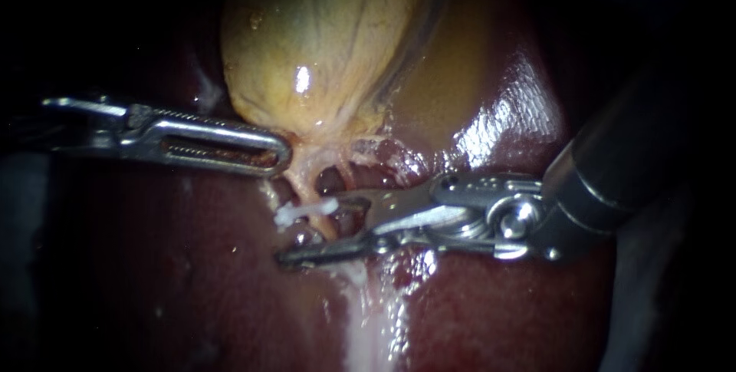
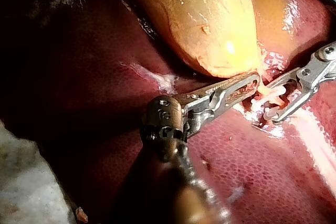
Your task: Going back third clip left tube
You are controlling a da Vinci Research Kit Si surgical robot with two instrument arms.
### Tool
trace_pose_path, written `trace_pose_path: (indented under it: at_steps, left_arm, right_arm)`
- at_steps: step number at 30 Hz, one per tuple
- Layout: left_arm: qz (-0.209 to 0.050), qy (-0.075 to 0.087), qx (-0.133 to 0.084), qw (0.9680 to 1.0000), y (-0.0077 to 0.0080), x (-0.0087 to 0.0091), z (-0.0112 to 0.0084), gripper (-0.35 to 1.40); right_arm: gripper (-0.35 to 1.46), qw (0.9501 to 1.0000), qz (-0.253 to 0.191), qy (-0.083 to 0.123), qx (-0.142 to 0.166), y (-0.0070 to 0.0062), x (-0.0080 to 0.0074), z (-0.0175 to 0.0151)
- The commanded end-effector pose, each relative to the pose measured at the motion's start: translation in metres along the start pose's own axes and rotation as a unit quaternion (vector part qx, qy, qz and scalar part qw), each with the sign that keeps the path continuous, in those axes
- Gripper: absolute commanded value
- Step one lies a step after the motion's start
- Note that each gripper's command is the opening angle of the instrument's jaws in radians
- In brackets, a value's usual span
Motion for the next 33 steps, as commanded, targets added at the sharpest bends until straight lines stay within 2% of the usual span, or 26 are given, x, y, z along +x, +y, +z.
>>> trace_pose_path:
  at_steps: [1, 16, 27, 33]
  left_arm:
    - [0.0, 0.0, 0.0, 1.0, 0.0001, 0.0, 0.0, -0.35]
    - [0.0, 0.0, 0.0, 1.0, 0.0002, 0.0, -0.0001, -0.35]
    - [0.0, 0.0, 0.0, 1.0, 0.0002, 0.0, -0.0001, -0.35]
    - [0.0, 0.0, 0.0, 1.0, 0.0002, 0.0, -0.0001, -0.35]
  right_arm:
    - [0.49, 1.0, 0.0, 0.001, -0.001, 0.0001, 0.0001, -0.0003]
    - [0.49, 1.0, 0.008, 0.001, 0.003, -0.0008, 0.0009, -0.0045]
    - [0.49, 0.9961, -0.087, -0.002, 0.016, -0.0009, 0.0018, -0.0106]
    - [0.49, 0.9936, -0.11, -0.003, 0.022, -0.001, 0.0023, -0.0132]
